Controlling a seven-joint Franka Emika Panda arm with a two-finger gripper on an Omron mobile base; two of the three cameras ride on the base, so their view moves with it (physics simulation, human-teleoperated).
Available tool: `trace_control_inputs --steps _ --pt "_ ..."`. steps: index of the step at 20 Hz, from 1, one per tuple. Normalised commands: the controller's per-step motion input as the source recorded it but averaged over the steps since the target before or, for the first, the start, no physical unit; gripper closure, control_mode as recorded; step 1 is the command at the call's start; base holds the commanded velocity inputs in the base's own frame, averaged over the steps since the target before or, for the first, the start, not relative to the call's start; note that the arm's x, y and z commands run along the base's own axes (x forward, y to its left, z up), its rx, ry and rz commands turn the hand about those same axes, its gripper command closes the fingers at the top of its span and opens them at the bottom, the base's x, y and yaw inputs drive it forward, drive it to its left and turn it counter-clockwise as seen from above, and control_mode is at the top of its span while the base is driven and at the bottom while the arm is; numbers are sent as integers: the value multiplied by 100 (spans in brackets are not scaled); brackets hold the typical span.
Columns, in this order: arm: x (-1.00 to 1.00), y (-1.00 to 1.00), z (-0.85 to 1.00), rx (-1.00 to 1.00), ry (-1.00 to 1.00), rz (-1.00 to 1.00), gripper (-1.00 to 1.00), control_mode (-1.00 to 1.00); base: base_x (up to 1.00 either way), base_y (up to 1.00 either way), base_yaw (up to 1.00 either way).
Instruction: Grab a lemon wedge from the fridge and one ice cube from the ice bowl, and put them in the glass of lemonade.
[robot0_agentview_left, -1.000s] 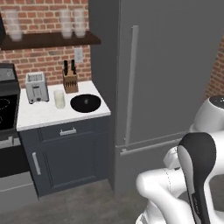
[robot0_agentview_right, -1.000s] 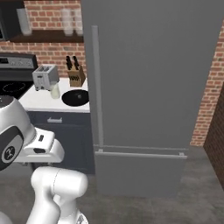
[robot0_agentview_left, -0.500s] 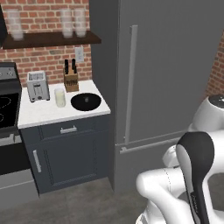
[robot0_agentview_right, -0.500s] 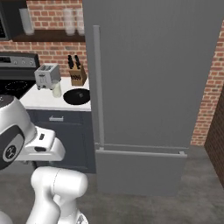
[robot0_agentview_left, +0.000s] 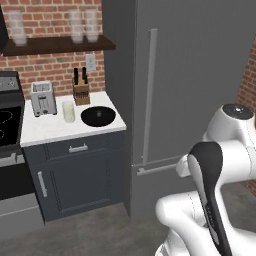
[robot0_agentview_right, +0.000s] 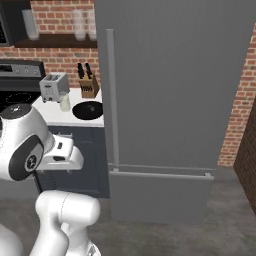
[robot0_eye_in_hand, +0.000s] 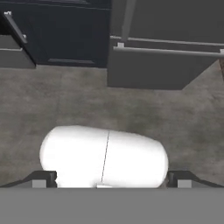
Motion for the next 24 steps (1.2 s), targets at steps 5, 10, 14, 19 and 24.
trace_control_inputs --steps 5,10,14,19,24 --pt "53 0 -1 0 -16 0 -100 -100 0 0 0" --pt "39 0 0 0 -36 0 -100 -100 0 0 0" --pt "54 0 0 0 -43 0 -100 -100 0 0 0" --pt "39 -13 8 6 -37 0 -100 -100 0 0 0" --pt "50 -11 11 11 -33 0 -100 -100 0 0 0"
